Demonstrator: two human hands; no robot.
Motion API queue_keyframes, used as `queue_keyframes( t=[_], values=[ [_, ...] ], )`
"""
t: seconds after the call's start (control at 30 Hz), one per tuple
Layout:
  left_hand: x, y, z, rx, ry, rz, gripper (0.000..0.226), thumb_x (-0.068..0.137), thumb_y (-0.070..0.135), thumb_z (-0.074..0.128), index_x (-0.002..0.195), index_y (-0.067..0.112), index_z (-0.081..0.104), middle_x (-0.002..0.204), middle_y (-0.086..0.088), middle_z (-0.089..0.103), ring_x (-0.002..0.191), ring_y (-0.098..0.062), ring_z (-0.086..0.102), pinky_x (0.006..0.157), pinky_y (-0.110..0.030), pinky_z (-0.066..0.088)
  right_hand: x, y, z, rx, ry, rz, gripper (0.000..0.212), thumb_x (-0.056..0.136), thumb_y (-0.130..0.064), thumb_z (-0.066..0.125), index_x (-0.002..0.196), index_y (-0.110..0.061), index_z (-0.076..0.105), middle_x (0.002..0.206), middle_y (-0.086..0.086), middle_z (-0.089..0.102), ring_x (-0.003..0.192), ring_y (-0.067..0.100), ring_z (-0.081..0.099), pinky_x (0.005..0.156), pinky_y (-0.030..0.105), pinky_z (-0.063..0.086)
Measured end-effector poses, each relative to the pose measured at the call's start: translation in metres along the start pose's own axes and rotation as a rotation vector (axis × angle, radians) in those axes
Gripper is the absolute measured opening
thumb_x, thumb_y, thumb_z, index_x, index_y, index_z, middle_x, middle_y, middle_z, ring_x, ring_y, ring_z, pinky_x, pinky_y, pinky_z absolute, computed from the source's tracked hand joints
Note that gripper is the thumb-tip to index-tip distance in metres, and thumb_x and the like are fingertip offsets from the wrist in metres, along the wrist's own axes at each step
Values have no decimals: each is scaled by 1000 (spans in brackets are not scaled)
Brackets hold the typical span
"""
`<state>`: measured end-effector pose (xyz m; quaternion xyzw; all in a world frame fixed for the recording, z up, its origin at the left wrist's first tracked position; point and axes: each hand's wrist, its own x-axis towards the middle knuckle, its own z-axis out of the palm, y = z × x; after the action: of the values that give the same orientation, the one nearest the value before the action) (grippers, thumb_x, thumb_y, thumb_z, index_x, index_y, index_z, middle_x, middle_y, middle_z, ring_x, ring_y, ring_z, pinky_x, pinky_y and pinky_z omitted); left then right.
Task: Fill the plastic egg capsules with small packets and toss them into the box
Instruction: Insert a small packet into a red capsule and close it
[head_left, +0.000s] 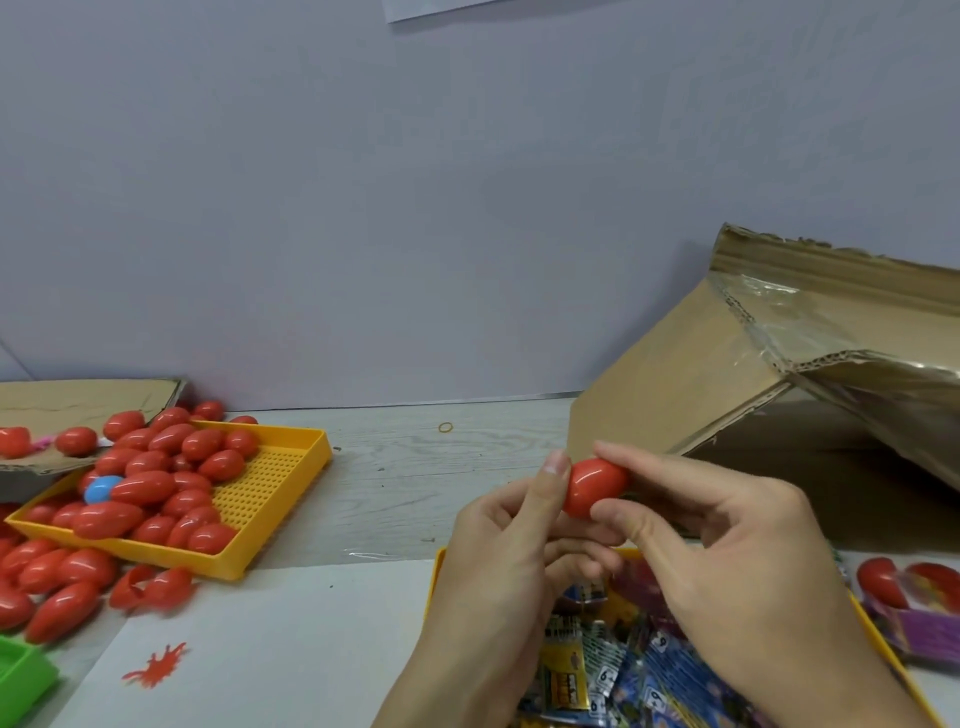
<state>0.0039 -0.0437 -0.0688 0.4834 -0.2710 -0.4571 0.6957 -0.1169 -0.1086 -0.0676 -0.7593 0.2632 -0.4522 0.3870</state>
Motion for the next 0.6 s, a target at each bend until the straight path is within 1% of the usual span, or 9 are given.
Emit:
queue_keyframes(
  t=[0.07, 0.13, 0.23, 0.3, 0.37, 0.43, 0.47, 0.53, 0.6],
  values=[
    [-1, -1, -1, 41, 0, 19, 40, 79, 42, 66, 71, 4, 76, 64, -19, 67, 49, -19, 63, 48, -19, 52, 0, 2, 1, 26, 37, 21, 42, 68, -32, 79, 96, -60, 67, 91, -30, 72, 87, -6, 69, 76, 11, 54],
    [-2, -2, -1, 74, -7, 31, 43, 80, 43, 66, 78, 0, 73, 65, -20, 67, 49, -19, 62, 48, -20, 51, 0, 5, 0, 24, 67, 54, 46, 67, -20, 84, 88, -58, 70, 85, -30, 72, 83, -9, 69, 71, 4, 51],
    [-2, -3, -2, 99, -15, 39, 55, 79, 44, 68, 90, -9, 65, 66, -21, 68, 48, -21, 62, 47, -20, 50, 0, 5, 0, 28, 74, 84, 43, 67, -13, 85, 84, -51, 73, 81, -29, 72, 80, -12, 68, 68, 1, 48],
    [-2, -3, -3, 105, -16, 52, 57, 78, 46, 68, 90, -10, 63, 64, -22, 67, 46, -21, 61, 45, -21, 49, 0, 5, 1, 47, 56, 91, 37, 68, -12, 84, 85, -44, 76, 82, -29, 72, 80, -12, 67, 67, 0, 47],
    [-1, -2, -3, 118, -21, 88, 47, 80, 47, 65, 82, 0, 69, 62, -23, 66, 44, -22, 59, 44, -22, 47, 0, 3, 1, 107, 37, 119, 32, 68, -15, 83, 87, -40, 77, 83, -27, 73, 79, -11, 68, 66, -1, 47],
    [0, 0, -3, 148, -34, 128, 39, 83, 49, 61, 72, 14, 73, 61, -23, 66, 44, -23, 59, 43, -22, 47, 1, 0, 1, 217, 27, 168, 25, 64, -26, 79, 86, -38, 77, 81, -24, 74, 78, -8, 69, 65, 1, 47],
    [0, 0, -3, 158, -41, 141, 39, 83, 50, 60, 70, 16, 74, 60, -23, 66, 44, -23, 59, 43, -23, 47, 1, -2, 0, 253, 28, 185, 26, 61, -31, 76, 86, -36, 78, 80, -23, 75, 78, -7, 70, 65, 1, 47],
    [0, 0, -2, 184, -49, 160, 41, 82, 53, 58, 71, 16, 74, 60, -22, 66, 45, -24, 59, 44, -23, 47, 1, -4, 0, 279, 36, 200, 29, 58, -33, 74, 86, -34, 78, 79, -21, 75, 77, -5, 71, 64, 3, 49],
    [0, -2, -1, 199, -42, 181, 45, 80, 54, 58, 73, 11, 71, 58, -22, 65, 45, -24, 59, 44, -24, 48, 1, -5, 0, 288, 42, 203, 30, 58, -32, 75, 87, -32, 78, 80, -18, 76, 77, -2, 72, 65, 5, 51]
  ],
)
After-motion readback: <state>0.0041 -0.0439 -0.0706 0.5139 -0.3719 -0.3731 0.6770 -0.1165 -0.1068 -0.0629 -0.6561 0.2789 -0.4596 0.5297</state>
